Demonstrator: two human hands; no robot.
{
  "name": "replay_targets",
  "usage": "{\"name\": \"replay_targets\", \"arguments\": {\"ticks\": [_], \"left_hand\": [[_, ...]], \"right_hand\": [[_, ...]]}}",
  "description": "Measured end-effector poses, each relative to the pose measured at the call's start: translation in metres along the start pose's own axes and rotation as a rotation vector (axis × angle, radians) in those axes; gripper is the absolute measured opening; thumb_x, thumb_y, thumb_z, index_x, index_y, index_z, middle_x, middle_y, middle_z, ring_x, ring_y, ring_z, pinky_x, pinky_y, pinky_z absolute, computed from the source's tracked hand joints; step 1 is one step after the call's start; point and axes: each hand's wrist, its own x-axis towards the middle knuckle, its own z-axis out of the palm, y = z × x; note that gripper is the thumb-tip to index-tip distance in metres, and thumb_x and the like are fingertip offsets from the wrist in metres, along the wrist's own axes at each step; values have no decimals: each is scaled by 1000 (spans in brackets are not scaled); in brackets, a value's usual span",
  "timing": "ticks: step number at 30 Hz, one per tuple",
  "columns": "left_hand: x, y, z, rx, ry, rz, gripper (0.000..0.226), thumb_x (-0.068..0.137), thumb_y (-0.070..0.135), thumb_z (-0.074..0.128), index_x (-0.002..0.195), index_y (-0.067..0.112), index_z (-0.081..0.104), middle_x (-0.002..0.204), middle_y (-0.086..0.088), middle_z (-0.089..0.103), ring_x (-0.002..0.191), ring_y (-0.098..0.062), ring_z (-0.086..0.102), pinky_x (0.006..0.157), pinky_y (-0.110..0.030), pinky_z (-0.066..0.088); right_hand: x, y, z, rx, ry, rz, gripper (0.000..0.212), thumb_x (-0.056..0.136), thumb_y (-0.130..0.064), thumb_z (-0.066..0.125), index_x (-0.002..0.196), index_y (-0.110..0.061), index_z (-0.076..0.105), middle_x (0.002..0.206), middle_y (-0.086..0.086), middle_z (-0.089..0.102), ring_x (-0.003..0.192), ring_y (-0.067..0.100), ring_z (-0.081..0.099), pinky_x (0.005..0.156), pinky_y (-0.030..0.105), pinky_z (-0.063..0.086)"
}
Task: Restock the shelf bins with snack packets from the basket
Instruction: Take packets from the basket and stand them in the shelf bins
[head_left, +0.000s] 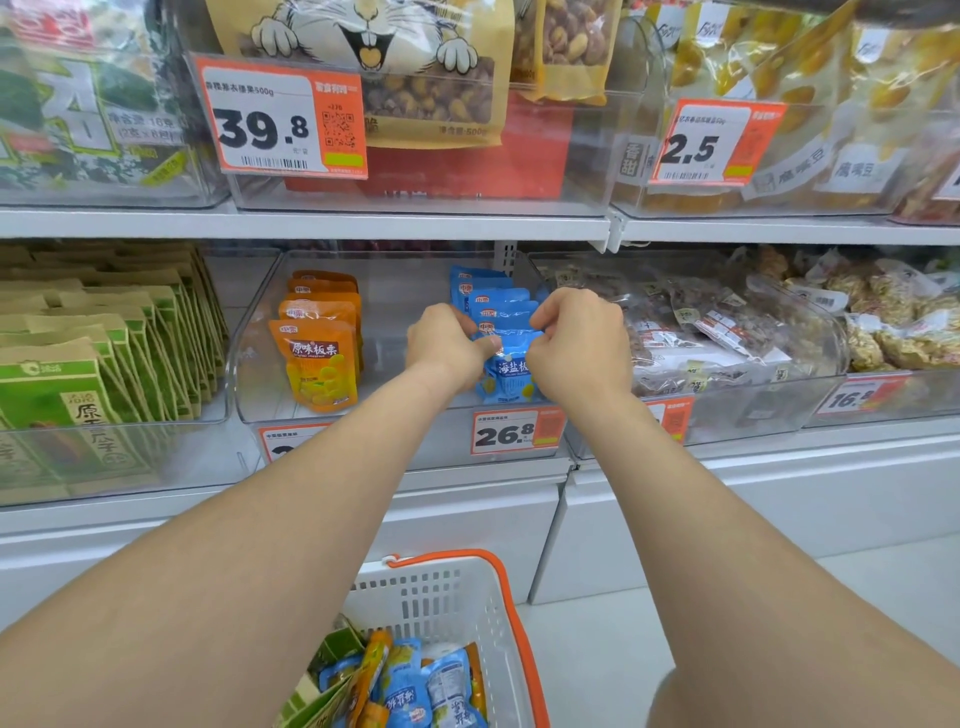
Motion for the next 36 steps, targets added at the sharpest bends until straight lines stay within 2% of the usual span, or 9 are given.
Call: {"name": "replay_targets", "arguments": {"ticks": [6,11,17,21,28,30,32,34,36], "left_hand": [[-18,2,-11,281,184,187,31,93,37,79,112,22,60,114,-1,67,104,-25,66,80,-39,56],[-45,-13,-36,105,278,477,16,89,16,73,88,26,62,73,8,60,75,-14,60,69,-37,52],[-82,-50,-82,216,280,807,16,87,1,65,92,15,58,76,5,51,68,-16,50,61,-39,46],[-119,-100,-103,499,195,947,10,90,7,59,97,13,60,85,5,53,80,-21,53,57,-41,44],[-161,-221,-122,811,-402,401,9,91,30,55,96,32,62,82,15,60,81,-20,62,64,-35,48],[-173,-243,-115,821,-570,271,10,90,32,55,88,27,64,78,12,64,76,-20,62,61,-33,46],[-189,-263,-101,841,-759,181,19,90,28,54,74,20,57,69,4,61,64,-21,56,58,-35,45],[-206,-282,-89,936,-956,133,18,88,21,54,71,18,55,68,-2,60,59,-21,51,56,-36,45],[-219,-296,-81,996,-1060,119,9,86,19,58,79,20,64,77,1,68,66,-19,62,59,-36,55]], "right_hand": [[-4,-5,-3,-16,-8,-53,33,78,2,60,98,-19,75,101,3,73,94,28,68,79,41,59],[-13,-18,-3,-1,-184,-226,25,71,-6,64,62,-29,61,76,-9,68,82,20,66,74,38,59],[-61,-48,1,-214,-966,-334,9,78,-13,78,85,-18,76,61,-9,70,58,4,66,57,21,56],[-110,-64,33,-574,-1377,-296,29,87,-31,81,109,-13,75,85,0,78,83,17,77,82,39,65],[-194,-82,73,-971,-1424,-550,32,94,-39,74,114,-18,62,106,-3,62,85,20,60,72,38,51],[-210,-82,82,-943,-1429,-571,47,96,-38,71,136,-18,57,131,0,61,101,25,62,83,41,56],[-221,-82,86,-916,-1442,-567,47,98,-37,69,138,-16,56,130,2,62,103,26,62,89,42,57],[-225,-80,90,-894,-1425,-572,26,99,-36,67,111,-14,63,102,-1,62,89,24,60,84,40,55],[-226,-78,94,-896,-1403,-573,30,99,-34,66,81,-17,51,83,-1,52,81,24,56,78,39,53]]}}
